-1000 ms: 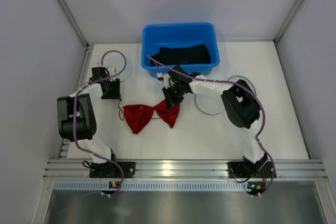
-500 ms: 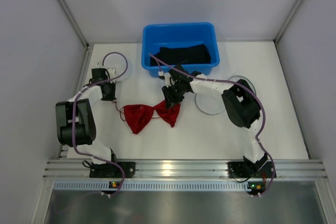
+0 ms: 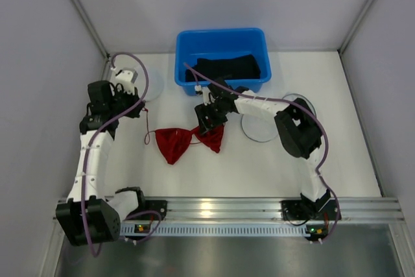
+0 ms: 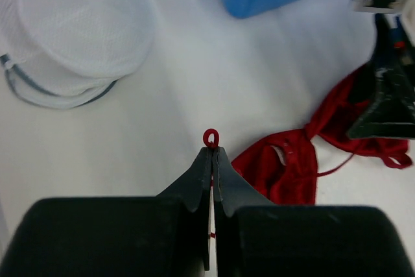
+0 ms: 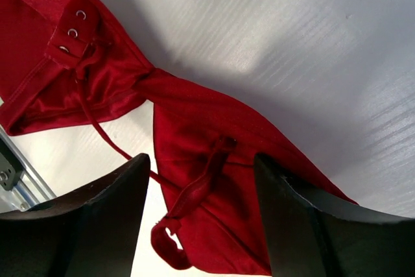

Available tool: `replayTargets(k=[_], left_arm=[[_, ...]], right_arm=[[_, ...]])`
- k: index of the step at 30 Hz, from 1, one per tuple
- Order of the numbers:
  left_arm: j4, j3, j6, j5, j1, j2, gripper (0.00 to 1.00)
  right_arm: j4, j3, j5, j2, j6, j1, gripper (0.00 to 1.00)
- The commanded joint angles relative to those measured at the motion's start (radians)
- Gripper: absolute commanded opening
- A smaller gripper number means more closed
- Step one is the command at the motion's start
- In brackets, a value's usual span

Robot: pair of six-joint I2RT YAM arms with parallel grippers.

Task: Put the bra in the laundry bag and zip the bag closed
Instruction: Adjust the bra at the center of the board.

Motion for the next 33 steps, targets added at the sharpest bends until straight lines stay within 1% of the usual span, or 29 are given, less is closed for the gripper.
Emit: replayTargets(k=[1, 2, 3, 5, 7, 10, 14, 17, 19, 21, 23, 24, 25, 26, 30, 31, 33], left_arm=[[-0.035, 0.037, -0.019, 0.244, 0.001, -0.017, 0.00], [-0.035, 0.039, -0.028, 0.289, 0.001, -0.017, 0.00], [-0.036, 0.042, -0.031, 0.364, 0.001, -0.017, 0.00], [-0.035, 0.042, -0.044, 0.421, -0.001, -0.021, 0.00], [-0.036, 0.048, -0.044, 0.481, -0.007, -0.021, 0.00], [-0.035, 0.059, -0.042, 0.519, -0.028, -0.012, 0.00], [-0.035, 0.074, -0.028, 0.553, -0.089, 0.012, 0.00], [-0.030, 0.096, -0.018, 0.541, -0.148, 0.041, 0.00], [-0.001, 0.102, -0.028, 0.524, -0.201, 0.060, 0.00], [0.044, 0.108, -0.030, 0.500, -0.229, 0.078, 0.00], [0.068, 0.122, -0.024, 0.475, -0.274, 0.110, 0.00], [0.085, 0.125, -0.009, 0.441, -0.290, 0.121, 0.00], [0.094, 0.130, -0.001, 0.423, -0.312, 0.137, 0.00], [0.102, 0.133, 0.013, 0.411, -0.352, 0.166, 0.00], [0.195, 0.113, -0.004, 0.300, -0.419, 0.235, 0.00], [0.209, 0.110, -0.005, 0.277, -0.439, 0.247, 0.00], [0.231, 0.111, -0.004, 0.253, -0.462, 0.287, 0.00]], right_arm=[[0.034, 0.047, -0.025, -0.039, 0.016, -0.009, 0.66], [0.040, 0.045, -0.033, -0.051, 0.019, -0.009, 0.69], [0.056, 0.042, -0.051, -0.057, 0.029, -0.009, 0.71], [0.073, 0.033, -0.064, -0.083, 0.042, -0.009, 0.74], [0.100, 0.024, -0.079, -0.102, 0.062, -0.011, 0.75], [0.128, 0.013, -0.114, -0.134, 0.103, -0.017, 0.76], [0.218, -0.016, -0.179, -0.184, 0.168, -0.037, 0.82], [0.269, -0.034, -0.231, -0.220, 0.201, -0.046, 0.84], [0.292, -0.051, -0.252, -0.240, 0.233, -0.058, 0.86], [0.310, -0.064, -0.272, -0.251, 0.270, -0.072, 0.86], [0.335, -0.105, -0.274, -0.283, 0.301, -0.107, 0.87], [0.368, -0.125, -0.275, -0.298, 0.327, -0.124, 0.87], [0.384, -0.163, -0.271, -0.332, 0.339, -0.159, 0.88], [0.390, -0.179, -0.260, -0.347, 0.342, -0.176, 0.88], [0.386, -0.235, -0.211, -0.405, 0.332, -0.271, 0.91], [0.384, -0.252, -0.212, -0.416, 0.324, -0.307, 0.91], [0.367, -0.260, -0.223, -0.416, 0.306, -0.334, 0.91]])
